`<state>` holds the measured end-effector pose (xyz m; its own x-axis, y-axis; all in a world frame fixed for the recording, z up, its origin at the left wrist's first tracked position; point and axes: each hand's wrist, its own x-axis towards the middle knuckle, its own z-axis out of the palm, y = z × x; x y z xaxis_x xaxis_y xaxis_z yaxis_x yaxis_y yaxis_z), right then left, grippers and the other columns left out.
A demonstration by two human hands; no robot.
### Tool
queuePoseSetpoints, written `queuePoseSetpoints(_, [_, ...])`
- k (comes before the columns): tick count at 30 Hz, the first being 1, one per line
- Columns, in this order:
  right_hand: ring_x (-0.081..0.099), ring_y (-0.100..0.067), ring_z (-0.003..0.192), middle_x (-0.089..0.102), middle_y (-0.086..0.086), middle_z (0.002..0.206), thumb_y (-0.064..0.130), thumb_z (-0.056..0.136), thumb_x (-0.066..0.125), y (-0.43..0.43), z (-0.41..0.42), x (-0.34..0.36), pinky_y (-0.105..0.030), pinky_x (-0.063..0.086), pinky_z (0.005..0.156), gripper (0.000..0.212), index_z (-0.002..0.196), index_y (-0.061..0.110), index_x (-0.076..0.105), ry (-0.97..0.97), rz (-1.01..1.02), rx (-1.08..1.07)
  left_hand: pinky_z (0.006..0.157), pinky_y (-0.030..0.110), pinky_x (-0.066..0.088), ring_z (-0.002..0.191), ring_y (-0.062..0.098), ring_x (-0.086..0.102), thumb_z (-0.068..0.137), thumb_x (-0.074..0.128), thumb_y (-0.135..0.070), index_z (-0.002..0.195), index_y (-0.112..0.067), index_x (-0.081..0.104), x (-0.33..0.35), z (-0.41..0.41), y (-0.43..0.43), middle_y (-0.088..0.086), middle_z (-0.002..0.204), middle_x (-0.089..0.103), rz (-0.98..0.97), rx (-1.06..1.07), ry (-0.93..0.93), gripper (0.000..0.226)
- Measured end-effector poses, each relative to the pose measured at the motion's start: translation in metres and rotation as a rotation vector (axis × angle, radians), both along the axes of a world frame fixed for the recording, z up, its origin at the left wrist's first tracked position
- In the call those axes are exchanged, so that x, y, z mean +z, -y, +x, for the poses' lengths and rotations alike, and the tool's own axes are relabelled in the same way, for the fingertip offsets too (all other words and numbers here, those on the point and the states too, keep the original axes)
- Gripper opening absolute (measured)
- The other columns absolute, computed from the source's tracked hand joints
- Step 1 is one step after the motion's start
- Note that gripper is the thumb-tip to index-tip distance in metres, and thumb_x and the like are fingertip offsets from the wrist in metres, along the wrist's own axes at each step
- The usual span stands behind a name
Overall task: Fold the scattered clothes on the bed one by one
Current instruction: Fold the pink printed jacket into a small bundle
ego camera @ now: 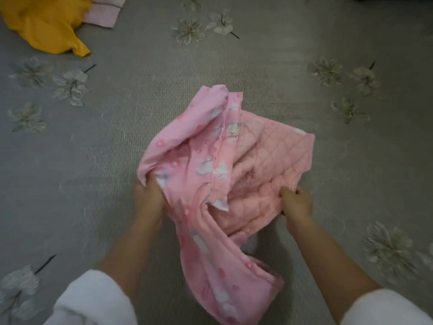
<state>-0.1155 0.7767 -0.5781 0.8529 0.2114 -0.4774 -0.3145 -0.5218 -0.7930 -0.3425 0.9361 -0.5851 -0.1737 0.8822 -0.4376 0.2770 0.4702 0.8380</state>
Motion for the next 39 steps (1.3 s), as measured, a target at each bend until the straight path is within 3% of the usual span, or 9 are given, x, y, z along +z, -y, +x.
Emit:
queuePoseSetpoints(3, [0.044,-0.012,0.056,0.055,-0.004,0.069,0.002,0.083,0.053,0.008,0.015,0.005,-0.025,0.037,0.053,0.014,0.086,0.011,0.064,0.057,-0.054,-0.065,0.082,0.047,0.053,0.091,0.023,0.062,0.082,0.056,-0.057,0.105,-0.020,0.066,0.003,-0.063,0.002,0.008,0.106,0.065,-0.040,0.183,0.080,0.045])
queuePoseSetpoints(9, [0.052,-0.023,0.067,0.061,-0.011,0.082,0.022,0.065,0.045,0.018,-0.020,0.002,-0.030,0.039,0.062,0.041,0.094,0.005,0.069,0.040,-0.175,-0.008,0.075,0.041,0.052,0.090,0.031,0.061,0.083,0.056,-0.012,0.130,-0.002,0.050,-0.043,-0.149,0.046,0.023,0.123,0.058,-0.451,0.216,0.039,0.048])
queuePoseSetpoints(13, [0.054,-0.015,0.082,0.067,-0.008,0.097,0.017,0.088,0.051,-0.036,-0.039,0.034,-0.030,0.046,0.078,0.042,0.128,0.010,0.060,0.283,0.005,0.092,0.090,0.055,0.047,0.109,0.042,0.055,0.075,0.059,-0.031,0.122,0.006,0.051,-0.019,-0.125,0.023,0.028,0.120,0.056,-0.130,0.045,-0.425,0.061])
queuePoseSetpoints(16, [0.054,-0.004,0.091,0.063,0.007,0.103,0.010,0.093,0.052,-0.084,-0.063,0.048,-0.022,0.043,0.086,0.038,0.131,0.011,0.058,0.349,0.166,0.350,0.080,0.031,0.043,0.099,0.025,0.052,0.087,0.056,-0.014,0.115,-0.001,0.054,0.017,-0.083,0.015,0.012,0.109,0.056,0.177,-0.192,-0.383,0.031])
queuePoseSetpoints(19, [0.051,-0.005,0.081,0.066,0.006,0.100,0.011,0.092,0.054,-0.122,-0.090,0.043,-0.019,0.042,0.078,0.037,0.129,0.013,0.060,0.107,0.178,0.769,0.074,0.005,0.036,0.098,0.008,0.053,0.098,0.046,-0.013,0.108,-0.016,0.061,0.016,-0.053,0.019,-0.006,0.103,0.060,0.084,-0.473,-0.205,0.018])
queuePoseSetpoints(22, [0.048,-0.005,0.068,0.055,0.011,0.077,0.021,0.089,0.058,-0.129,-0.108,0.029,-0.020,0.041,0.072,0.031,0.112,0.004,0.067,-0.264,0.074,1.068,0.080,0.015,0.040,0.106,0.015,0.059,0.094,0.041,-0.032,0.101,-0.021,0.062,-0.001,-0.043,0.020,-0.005,0.099,0.065,-0.144,-0.555,-0.042,0.025])
queuePoseSetpoints(25, [0.063,-0.004,0.067,0.068,-0.001,0.076,-0.005,0.090,0.047,-0.114,-0.098,0.036,-0.015,0.048,0.067,0.023,0.099,-0.001,0.068,-0.449,0.264,0.694,0.085,0.027,0.042,0.103,0.021,0.060,0.092,0.036,-0.031,0.094,-0.016,0.066,-0.004,-0.037,0.020,0.000,0.100,0.065,-0.148,-0.534,-0.048,0.033])
queuePoseSetpoints(29, [0.055,-0.014,0.058,0.061,-0.007,0.068,-0.006,0.085,0.045,-0.081,-0.042,0.012,-0.025,0.044,0.056,0.027,0.072,0.011,0.062,0.009,0.226,0.012,0.085,0.023,0.046,0.093,0.009,0.062,0.091,0.048,-0.049,0.090,-0.028,0.067,0.001,-0.012,0.015,-0.006,0.096,0.067,-0.131,-0.518,0.019,0.029])
queuePoseSetpoints(39, [0.057,-0.014,0.053,0.062,-0.003,0.068,0.042,0.086,0.061,-0.125,-0.012,-0.050,-0.024,0.045,0.049,0.033,0.091,0.009,0.062,-0.552,0.063,0.261,0.083,0.041,0.055,0.089,0.021,0.069,0.089,0.061,-0.044,0.102,-0.021,0.066,-0.019,0.013,-0.012,0.003,0.099,0.073,-0.367,-0.272,0.320,0.027])
